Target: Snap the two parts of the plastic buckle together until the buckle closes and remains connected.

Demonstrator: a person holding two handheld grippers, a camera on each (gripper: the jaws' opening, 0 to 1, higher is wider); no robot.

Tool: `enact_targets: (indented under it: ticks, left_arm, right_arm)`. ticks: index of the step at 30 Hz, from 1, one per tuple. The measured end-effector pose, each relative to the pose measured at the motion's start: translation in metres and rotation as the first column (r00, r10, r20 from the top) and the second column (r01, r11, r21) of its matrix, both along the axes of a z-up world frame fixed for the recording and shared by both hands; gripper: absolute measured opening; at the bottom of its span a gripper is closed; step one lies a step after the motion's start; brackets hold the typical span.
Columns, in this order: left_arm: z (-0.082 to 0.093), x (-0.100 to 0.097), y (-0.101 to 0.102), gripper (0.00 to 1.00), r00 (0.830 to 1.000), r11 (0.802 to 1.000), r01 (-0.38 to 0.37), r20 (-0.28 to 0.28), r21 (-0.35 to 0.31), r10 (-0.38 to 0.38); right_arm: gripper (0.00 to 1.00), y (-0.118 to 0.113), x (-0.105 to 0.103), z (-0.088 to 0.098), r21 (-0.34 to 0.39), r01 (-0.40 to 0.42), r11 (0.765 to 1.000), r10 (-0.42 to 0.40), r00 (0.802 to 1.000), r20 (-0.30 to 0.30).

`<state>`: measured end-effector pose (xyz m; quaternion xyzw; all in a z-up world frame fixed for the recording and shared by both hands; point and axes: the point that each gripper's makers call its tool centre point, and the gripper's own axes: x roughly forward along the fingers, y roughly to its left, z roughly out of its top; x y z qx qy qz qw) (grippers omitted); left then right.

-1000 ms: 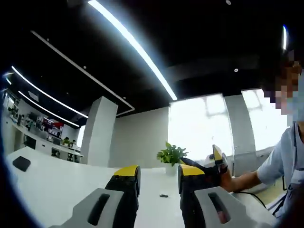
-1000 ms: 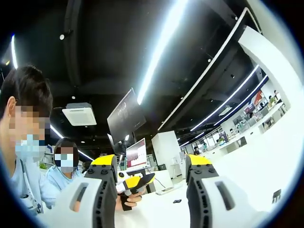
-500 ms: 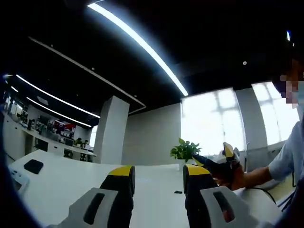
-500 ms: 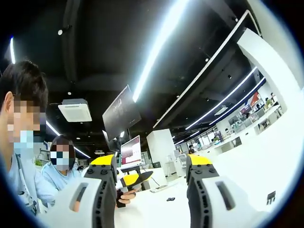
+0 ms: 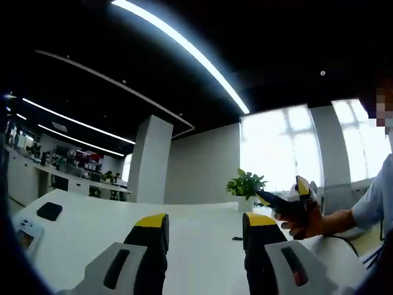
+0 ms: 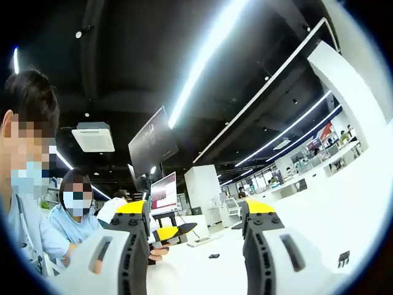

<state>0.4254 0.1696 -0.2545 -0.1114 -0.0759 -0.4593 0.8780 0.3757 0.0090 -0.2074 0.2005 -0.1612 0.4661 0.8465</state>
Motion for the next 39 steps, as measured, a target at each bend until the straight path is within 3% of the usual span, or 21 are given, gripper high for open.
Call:
enact_targets:
  ticks: [6, 15, 22, 24, 29, 33, 36, 39]
  left_arm:
    - [0.0, -0.004, -0.002, 0.5, 1.0, 1.0, 0.023, -0.012, 0.022, -0.023]
    - [0.02, -0.013, 0.005, 0.55, 0.998, 0.996, 0.059, -0.005, -0.069, -0.06]
    - [0.028, -0.021, 0.006, 0.54, 0.998, 0.993, 0.068, 0.008, -0.094, -0.068]
    - [0.027, -0.02, 0.006, 0.53, 0.998, 0.993, 0.068, 0.001, -0.096, -0.068]
    - [0.022, -0.017, 0.005, 0.53, 0.997, 0.993, 0.067, -0.018, -0.093, -0.069]
    - [0.021, -0.018, 0.002, 0.54, 0.997, 0.994, 0.076, -0.018, -0.079, -0.077]
    - [0.019, -0.018, 0.0, 0.57, 0.996, 0.995, 0.083, -0.007, -0.057, -0.084]
    - [0.02, -0.017, -0.001, 0.69, 0.997, 0.996, 0.073, 0.007, -0.057, -0.073]
  right_arm:
    - [0.65, -0.001, 0.002, -0.002, -0.009, 0.01, 1.0, -0.01, 1.0, -0.008]
    - [0.66, -0.004, 0.003, -0.002, 0.003, 0.018, 1.0, -0.018, 1.0, -0.009]
    - [0.68, -0.013, 0.004, 0.004, 0.054, 0.034, 0.998, -0.033, 0.999, -0.01]
    - [0.71, -0.022, 0.007, 0.013, 0.091, 0.09, 0.992, -0.092, 0.996, 0.018]
    - [0.79, -0.024, 0.012, 0.012, 0.078, 0.106, 0.991, -0.107, 0.994, 0.016]
    - [0.8, -0.018, 0.01, 0.009, 0.036, 0.101, 0.994, -0.103, 0.994, 0.039]
    - [0.85, -0.012, 0.004, 0.009, 0.019, 0.095, 0.995, -0.096, 0.993, 0.062]
    - [0.86, -0.01, 0.003, 0.007, 0.016, 0.087, 0.996, -0.088, 0.994, 0.058]
